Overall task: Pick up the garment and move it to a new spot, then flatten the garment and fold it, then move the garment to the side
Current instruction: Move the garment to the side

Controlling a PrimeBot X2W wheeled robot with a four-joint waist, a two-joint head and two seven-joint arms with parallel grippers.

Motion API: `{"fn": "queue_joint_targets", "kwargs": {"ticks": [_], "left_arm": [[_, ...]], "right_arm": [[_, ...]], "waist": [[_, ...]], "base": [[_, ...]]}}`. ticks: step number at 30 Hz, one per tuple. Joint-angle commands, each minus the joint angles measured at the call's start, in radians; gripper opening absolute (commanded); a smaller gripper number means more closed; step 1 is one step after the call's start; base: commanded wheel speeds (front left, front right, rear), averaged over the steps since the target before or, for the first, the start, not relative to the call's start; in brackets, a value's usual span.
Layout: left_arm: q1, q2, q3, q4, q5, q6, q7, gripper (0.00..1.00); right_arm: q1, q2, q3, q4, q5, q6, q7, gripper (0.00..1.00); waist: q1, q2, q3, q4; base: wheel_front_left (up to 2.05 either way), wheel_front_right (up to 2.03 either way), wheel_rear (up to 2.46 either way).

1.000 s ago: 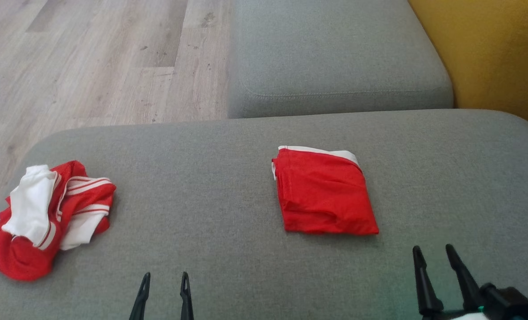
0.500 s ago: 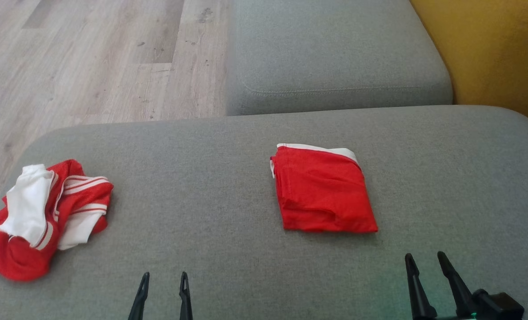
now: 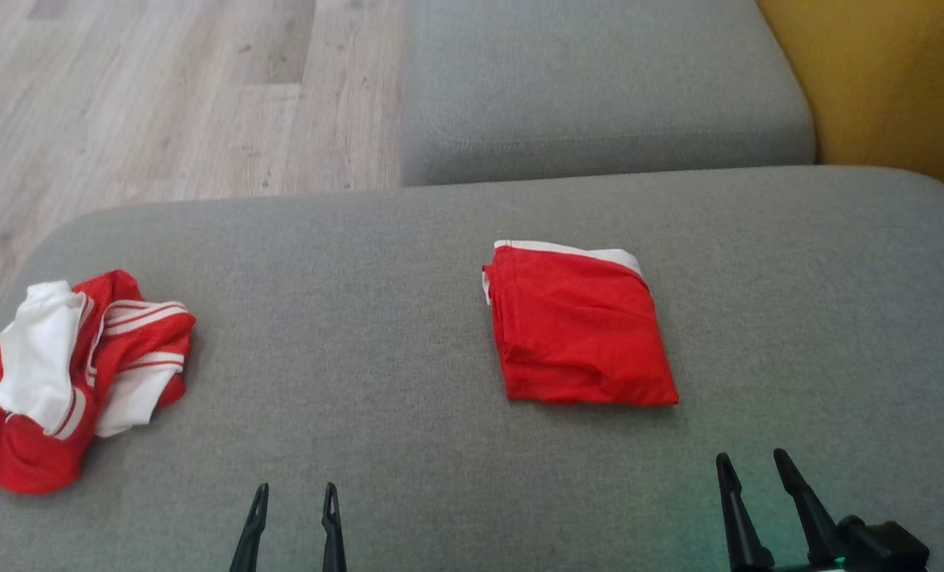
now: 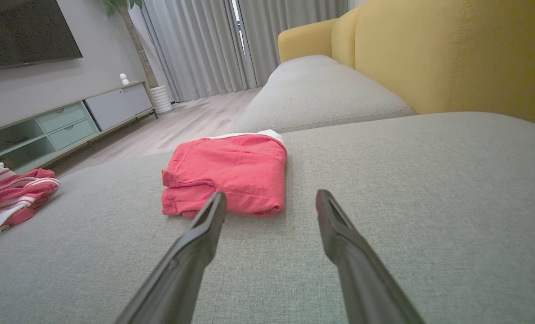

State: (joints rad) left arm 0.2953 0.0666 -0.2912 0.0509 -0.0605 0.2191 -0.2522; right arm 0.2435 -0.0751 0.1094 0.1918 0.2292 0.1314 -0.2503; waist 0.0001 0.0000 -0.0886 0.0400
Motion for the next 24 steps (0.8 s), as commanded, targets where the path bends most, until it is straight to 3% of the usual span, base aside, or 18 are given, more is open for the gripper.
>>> {"fn": "queue_joint_targets", "kwargs": {"ticks": [1,16,20,24], "left_arm": [[-0.051,-0.014,0.027,-0.032,0.011,-0.001,-0.01,1.0],[-0.154,-0.016,0.019,-0.07,0.011,0.003,-0.01,1.0],[-0.204,-0.016,0.001,-0.081,0.01,0.002,-0.01,1.0],[-0.232,-0.016,-0.016,-0.082,0.013,0.003,-0.01,1.0]], "right_arm": [[-0.047,-0.01,0.023,-0.03,0.008,-0.001,-0.011,1.0],[-0.154,-0.054,0.015,-0.037,0.027,-0.001,-0.011,1.0],[-0.248,-0.082,0.024,0.047,0.098,-0.001,-0.01,1.0],[-0.378,-0.122,0.065,0.13,0.238,-0.001,0.093,1.0]], "waist": [[-0.0001,0.0,0.013,0.001],[-0.0001,0.0,0.204,0.031],[-0.0001,0.0,0.256,0.046],[-0.0001,0.0,0.279,0.048]], "base": [[0.0,0.0,0.0],[0.0,0.0,0.0],[0.0,0.0,0.0],[0.0,0.0,0.0]]}}
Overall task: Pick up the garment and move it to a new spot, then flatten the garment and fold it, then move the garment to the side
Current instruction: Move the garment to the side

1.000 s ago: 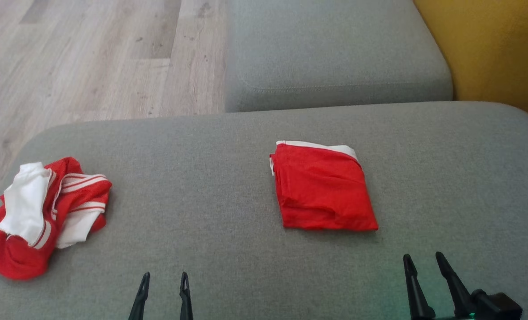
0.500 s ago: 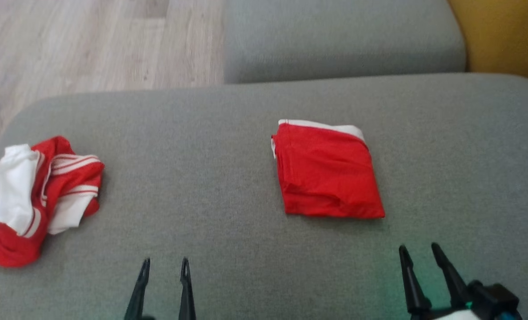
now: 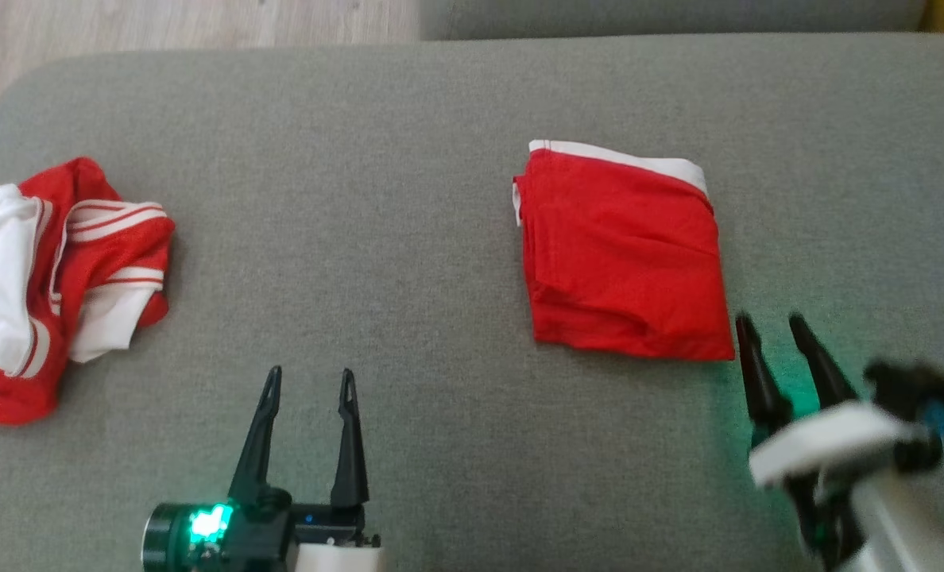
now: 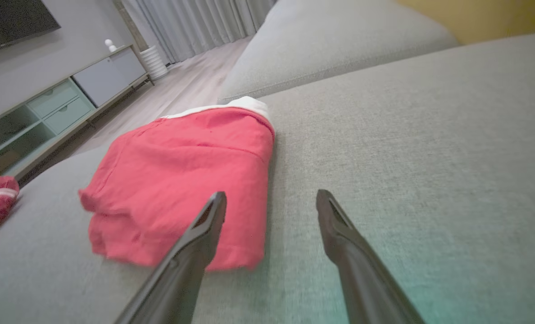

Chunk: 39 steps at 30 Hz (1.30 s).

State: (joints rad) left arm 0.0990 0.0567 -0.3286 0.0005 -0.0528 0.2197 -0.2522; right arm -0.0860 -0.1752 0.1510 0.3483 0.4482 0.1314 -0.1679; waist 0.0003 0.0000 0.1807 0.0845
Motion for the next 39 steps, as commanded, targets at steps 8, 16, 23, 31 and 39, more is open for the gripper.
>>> {"fn": "queue_joint_targets", "kwargs": {"ticks": [8,16,23,31,39], "left_arm": [[-0.091,-0.006,-0.022,-0.025,0.0,0.0,-0.01,1.0],[-0.12,-0.006,-0.043,-0.019,-0.009,0.012,-0.01,1.0],[-0.129,-0.006,-0.038,-0.024,-0.008,0.019,-0.01,1.0],[-0.167,-0.006,-0.028,-0.033,0.011,0.008,-0.01,1.0],[-0.228,0.001,-0.022,-0.03,0.035,-0.011,-0.01,1.0]], "right_arm": [[-0.263,-0.119,0.098,0.079,0.31,-0.001,0.279,1.0],[-0.306,-0.153,0.177,0.126,0.455,-0.001,0.407,0.0],[-0.314,-0.222,0.22,0.101,0.475,-0.001,0.353,0.0],[-0.371,-0.436,0.206,0.111,0.394,-0.001,0.317,0.0],[-0.437,-0.587,0.16,0.162,0.348,-0.001,0.284,0.0]], "waist": [[-0.0003,0.0,0.052,0.019],[-0.0003,0.0,0.076,0.033],[-0.0003,0.0,0.091,-0.009],[-0.0003,0.0,0.158,-0.099],[-0.0003,0.0,0.231,-0.142]], "base": [[0.0,0.0,0.0],[0.0,0.0,0.0],[0.0,0.0,0.0],[0.0,0.0,0.0],[0.0,0.0,0.0]]}}
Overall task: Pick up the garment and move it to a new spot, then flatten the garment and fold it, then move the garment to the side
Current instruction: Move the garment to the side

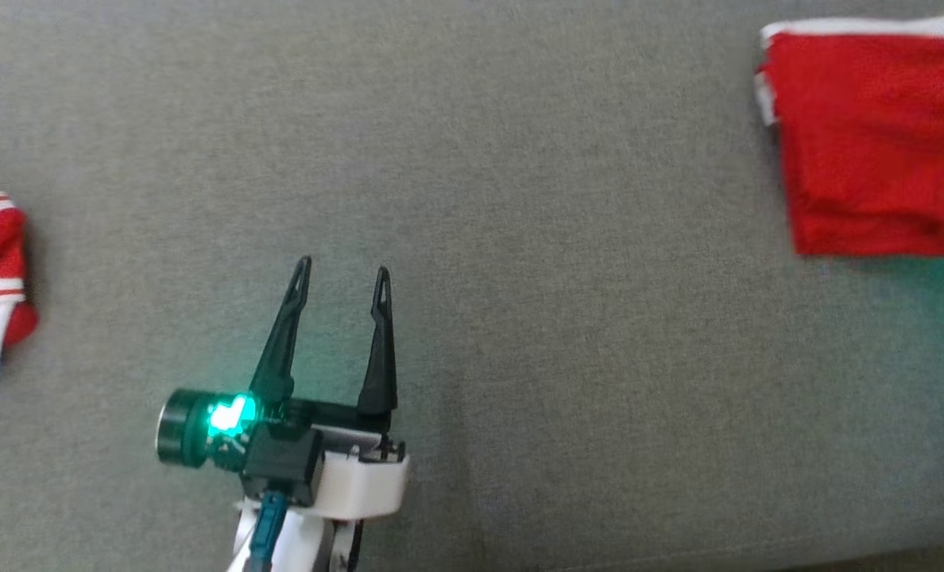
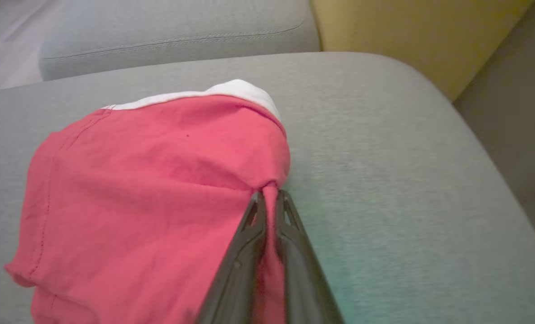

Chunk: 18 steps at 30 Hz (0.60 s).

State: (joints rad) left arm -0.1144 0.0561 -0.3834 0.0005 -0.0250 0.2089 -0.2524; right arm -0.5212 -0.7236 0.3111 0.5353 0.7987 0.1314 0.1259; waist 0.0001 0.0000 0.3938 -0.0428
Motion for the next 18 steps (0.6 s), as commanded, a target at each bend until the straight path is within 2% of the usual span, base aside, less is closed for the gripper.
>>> {"fn": "queue_joint_targets", "kwargs": {"ticks": [1,9,10,11,18], "left_arm": [[-0.023,0.004,0.033,-0.029,0.01,-0.003,-0.009,1.0],[-0.066,0.014,0.033,-0.023,0.02,-0.011,-0.009,1.0],[-0.067,0.014,0.032,-0.022,0.02,-0.012,-0.009,1.0],[-0.068,0.014,0.031,-0.019,0.019,-0.012,-0.009,1.0],[-0.045,0.011,0.024,0.001,0.003,-0.011,-0.009,1.0]], "right_arm": [[-0.013,-0.051,-0.005,-0.015,-0.007,-0.001,-0.015,0.0],[-0.09,-0.094,-0.034,0.072,-0.066,-0.001,-0.069,0.0],[-0.097,-0.092,-0.041,0.088,-0.078,-0.001,-0.078,0.28],[-0.103,-0.087,-0.047,0.105,-0.091,-0.001,-0.086,1.0],[-0.118,-0.014,-0.063,0.165,-0.198,-0.001,-0.183,1.0]], "waist": [[-0.0001,0.0,0.026,-0.017],[-0.0001,0.0,0.061,-0.022],[-0.0001,0.0,0.06,-0.021],[-0.0001,0.0,0.056,-0.02],[-0.0001,0.0,-0.026,-0.021]], "base": [[0.0,0.0,0.0],[0.0,0.0,0.0],[0.0,0.0,0.0],[0.0,0.0,0.0],[0.0,0.0,0.0]]}}
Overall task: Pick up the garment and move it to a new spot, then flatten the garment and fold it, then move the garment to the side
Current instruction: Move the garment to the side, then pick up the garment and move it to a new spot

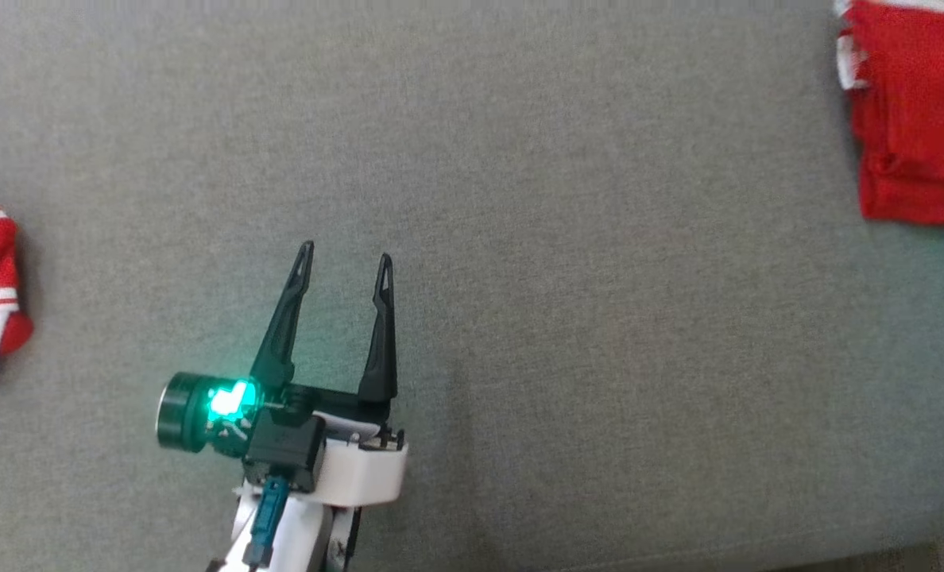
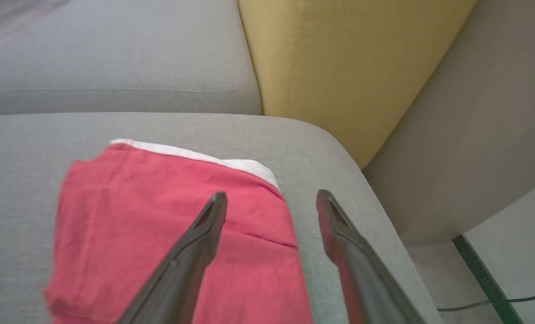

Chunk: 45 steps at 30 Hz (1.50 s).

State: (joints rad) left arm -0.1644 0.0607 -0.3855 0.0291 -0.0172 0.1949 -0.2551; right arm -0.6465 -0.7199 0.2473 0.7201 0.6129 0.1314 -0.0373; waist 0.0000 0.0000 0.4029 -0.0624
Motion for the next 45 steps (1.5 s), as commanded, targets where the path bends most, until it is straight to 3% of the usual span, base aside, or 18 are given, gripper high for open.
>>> {"fn": "queue_joint_targets", "kwargs": {"ticks": [1,7,16,23,26,30,36,45], "left_arm": [[0.011,0.005,0.026,-0.024,-0.008,0.004,-0.007,1.0],[0.064,0.001,0.032,-0.006,-0.032,0.008,-0.007,1.0],[0.206,-0.007,0.054,0.02,-0.107,0.016,-0.007,1.0],[0.29,-0.009,0.081,-0.005,-0.128,0.022,-0.007,1.0],[0.323,-0.01,0.092,-0.03,-0.119,0.019,-0.007,1.0],[0.372,-0.01,0.104,-0.062,-0.085,0.005,-0.007,1.0],[0.406,-0.01,0.111,-0.08,-0.065,0.002,-0.007,1.0],[0.415,-0.01,0.109,-0.074,-0.062,-0.002,-0.007,1.0]], "right_arm": [[0.01,-0.001,0.0,-0.024,-0.021,-0.001,-0.033,1.0],[0.075,0.13,0.018,-0.116,-0.053,-0.001,-0.093,1.0],[0.322,0.35,0.065,-0.271,-0.086,-0.001,-0.139,1.0],[0.492,0.484,0.03,-0.339,-0.199,-0.001,-0.217,1.0],[0.562,0.522,0.013,-0.388,-0.274,-0.001,-0.223,1.0],[0.684,0.583,-0.087,-0.506,-0.418,-0.001,-0.224,1.0],[0.807,0.653,-0.173,-0.589,-0.46,-0.001,-0.224,1.0],[0.867,0.668,-0.189,-0.619,-0.472,-0.001,-0.224,1.0]], "waist": [[0.0,0.0,-0.054,-0.001],[0.0,0.0,-0.181,-0.002],[0.0,0.0,-0.391,0.026],[0.0,0.0,-0.448,0.048],[0.0,0.0,-0.462,0.048],[0.0,0.0,-0.481,0.056],[0.0,0.0,-0.499,0.071],[0.0,0.0,-0.522,0.074]], "base": [[0.0,0.0,0.0],[0.0,0.0,0.0],[0.0,0.0,0.0],[0.0,0.0,0.0],[0.0,0.0,0.0],[0.0,0.0,0.0],[0.0,0.0,0.0],[0.0,0.0,0.0]]}}
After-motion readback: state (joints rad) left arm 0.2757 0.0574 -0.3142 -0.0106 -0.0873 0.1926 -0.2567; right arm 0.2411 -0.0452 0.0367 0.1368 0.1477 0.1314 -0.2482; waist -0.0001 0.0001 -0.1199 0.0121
